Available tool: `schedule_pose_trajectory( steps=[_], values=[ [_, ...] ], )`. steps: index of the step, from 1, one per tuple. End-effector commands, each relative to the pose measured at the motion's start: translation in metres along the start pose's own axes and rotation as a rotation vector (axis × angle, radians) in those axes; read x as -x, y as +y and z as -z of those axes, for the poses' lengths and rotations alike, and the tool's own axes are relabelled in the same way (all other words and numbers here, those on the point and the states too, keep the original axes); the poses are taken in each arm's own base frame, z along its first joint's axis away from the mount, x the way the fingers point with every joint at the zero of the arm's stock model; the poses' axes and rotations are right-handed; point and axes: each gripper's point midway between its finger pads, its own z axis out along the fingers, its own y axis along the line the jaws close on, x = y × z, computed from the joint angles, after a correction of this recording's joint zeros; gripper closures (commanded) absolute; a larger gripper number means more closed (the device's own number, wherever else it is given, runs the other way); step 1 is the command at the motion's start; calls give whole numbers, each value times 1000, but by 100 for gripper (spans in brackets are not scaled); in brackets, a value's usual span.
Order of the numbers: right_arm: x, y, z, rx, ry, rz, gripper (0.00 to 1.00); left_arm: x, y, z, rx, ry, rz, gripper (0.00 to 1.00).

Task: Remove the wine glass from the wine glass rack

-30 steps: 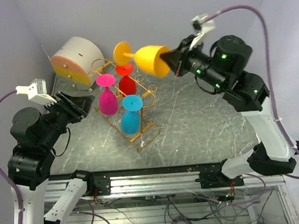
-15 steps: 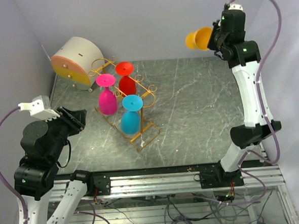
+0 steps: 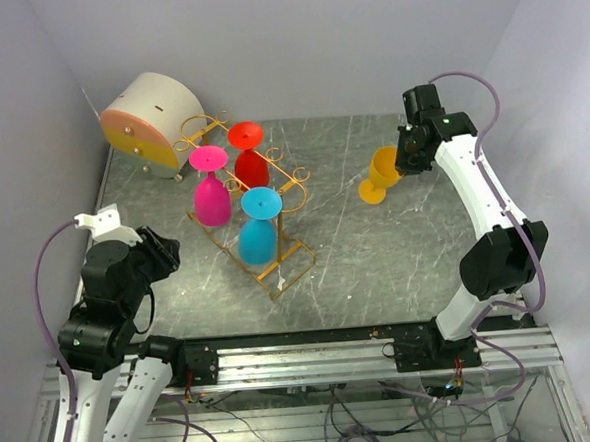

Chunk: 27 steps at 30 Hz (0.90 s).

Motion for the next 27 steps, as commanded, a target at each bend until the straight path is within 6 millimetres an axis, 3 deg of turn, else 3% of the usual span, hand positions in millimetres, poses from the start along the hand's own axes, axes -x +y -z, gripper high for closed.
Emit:
schedule_pose_trajectory(
  steps=[1, 7, 24, 26, 27],
  values=[
    [-11, 2, 0, 45, 18, 20, 100, -1, -1, -4, -14, -12, 8, 52],
    [-32, -9, -21, -17, 66, 20, 100, -8, 1, -7, -12, 0, 15, 52],
    [-45, -14, -48, -72, 85, -26, 96, -8, 3, -5, -4, -8, 23, 51],
    [-44, -15, -48, -75, 77, -26, 92, -9, 4, -5, -2, -8, 23, 51],
    [-42, -15, -47, -75, 73, -25, 84, -8, 3, -5, -2, -8, 23, 51]
  ],
)
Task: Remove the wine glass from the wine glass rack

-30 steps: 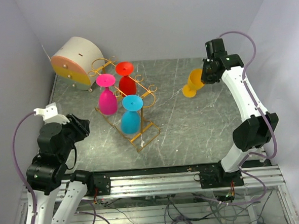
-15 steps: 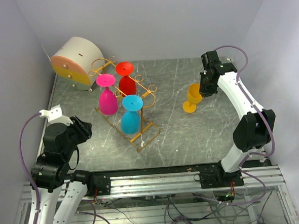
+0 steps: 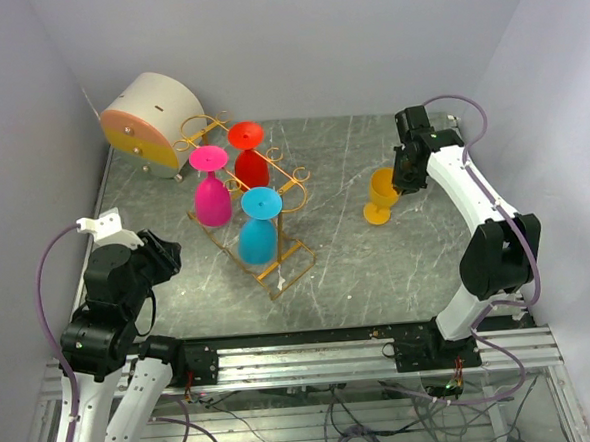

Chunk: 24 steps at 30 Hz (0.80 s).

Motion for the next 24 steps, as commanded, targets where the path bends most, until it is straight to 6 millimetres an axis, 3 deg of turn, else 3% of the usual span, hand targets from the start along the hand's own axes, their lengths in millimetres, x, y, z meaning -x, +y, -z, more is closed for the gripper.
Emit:
schedule_pose_trajectory(
  steps=[1, 2, 5, 9, 13, 18, 21, 24],
  values=[
    [11, -1, 0, -8, -43, -26, 74, 5, -3, -1, -9, -26, 15, 51],
    [13, -1, 1, -6, -46, -27, 66, 5, -2, -2, -6, -26, 15, 51],
    [20, -3, 10, -19, -70, -40, 57, 5, -2, -2, -2, -24, 16, 51],
    [32, -3, 31, -7, -111, -56, 55, 5, 0, -2, 4, -24, 19, 51],
    [47, 4, 71, 81, -198, -75, 55, 5, 0, -2, 4, -25, 20, 51],
    [55, 63, 151, 517, -299, -28, 50, 4, 0, -3, 8, -22, 20, 52],
    [44, 105, 204, 796, -293, 64, 49, 4, 0, -4, 12, -17, 19, 52],
    [27, 138, 246, 965, -286, 157, 49, 5, -1, -5, 8, -14, 22, 52]
  ],
)
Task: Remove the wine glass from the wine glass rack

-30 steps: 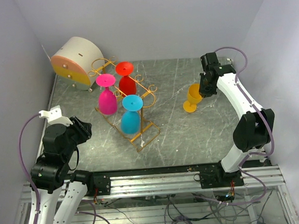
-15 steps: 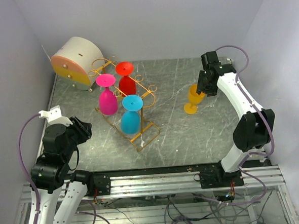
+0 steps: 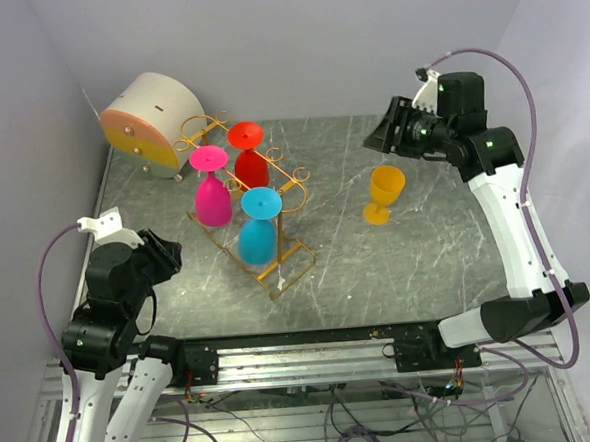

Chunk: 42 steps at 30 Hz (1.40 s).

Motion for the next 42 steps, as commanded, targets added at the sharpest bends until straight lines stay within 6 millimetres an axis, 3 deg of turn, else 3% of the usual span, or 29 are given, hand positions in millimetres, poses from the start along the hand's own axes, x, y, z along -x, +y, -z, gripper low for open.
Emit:
schedule_pose_trajectory(
  steps=[1, 3, 6, 12, 15, 19, 23, 27, 34, 42],
  values=[
    [-10, 98, 28, 393, 55, 88, 49, 7, -3, -3, -2, -24, 16, 52],
    [-15, 121, 37, 448, 54, 125, 48, 12, -13, -3, -44, -35, 40, 51],
    [-20, 132, 47, 470, 47, 143, 48, 33, -41, 4, -146, -60, 110, 48],
    [-23, 113, 59, 371, -25, 123, 49, 85, -112, 15, -375, -45, 281, 40],
    [-34, 105, 62, 357, -25, 111, 49, 98, -140, 11, -472, 2, 364, 41],
    [-44, 96, 67, 335, -30, 107, 49, 96, -164, -5, -526, 121, 444, 41],
    [-46, 88, 74, 308, -55, 108, 49, 83, -176, -15, -541, 256, 495, 43],
    [-46, 84, 77, 293, -72, 112, 50, 81, -184, -10, -572, 310, 522, 44],
    [-43, 85, 80, 292, -91, 113, 50, 71, -187, 1, -592, 385, 547, 46],
    [-41, 86, 83, 301, -105, 114, 50, 57, -178, 10, -557, 420, 513, 46]
  ],
)
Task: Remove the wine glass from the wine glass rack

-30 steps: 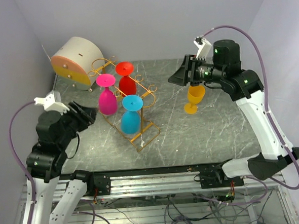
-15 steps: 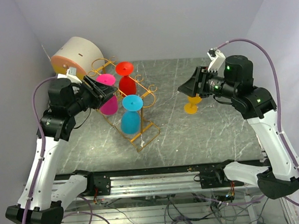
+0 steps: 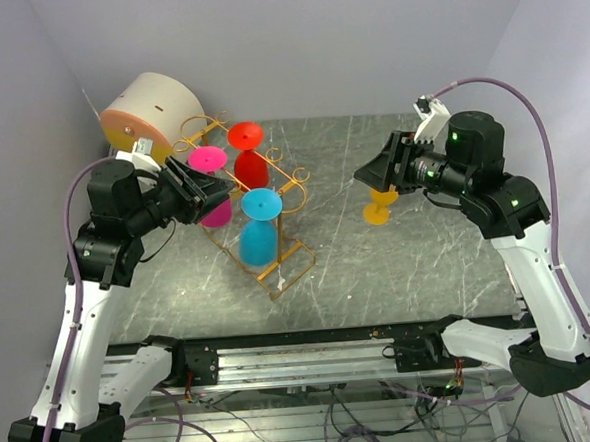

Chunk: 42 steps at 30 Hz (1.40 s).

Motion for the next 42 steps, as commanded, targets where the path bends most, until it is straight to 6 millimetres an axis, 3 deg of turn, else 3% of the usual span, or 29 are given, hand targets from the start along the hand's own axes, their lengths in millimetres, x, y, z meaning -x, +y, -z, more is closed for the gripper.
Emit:
schedule_pose_trajectory(
  steps=[1, 18, 35, 42],
  values=[
    [7, 3, 4, 6, -42, 13, 50, -15, -10, 13, -33, 59, -17, 46],
    [6, 2, 5, 5, -45, 15, 50, -28, -3, 2, -70, 159, -8, 50],
    [4, 0, 4, 3, -52, 24, 51, -36, -9, -12, -88, 180, 0, 55],
    [7, 0, 5, 3, -63, 26, 51, -34, -10, -11, -80, 169, -14, 74]
  ],
)
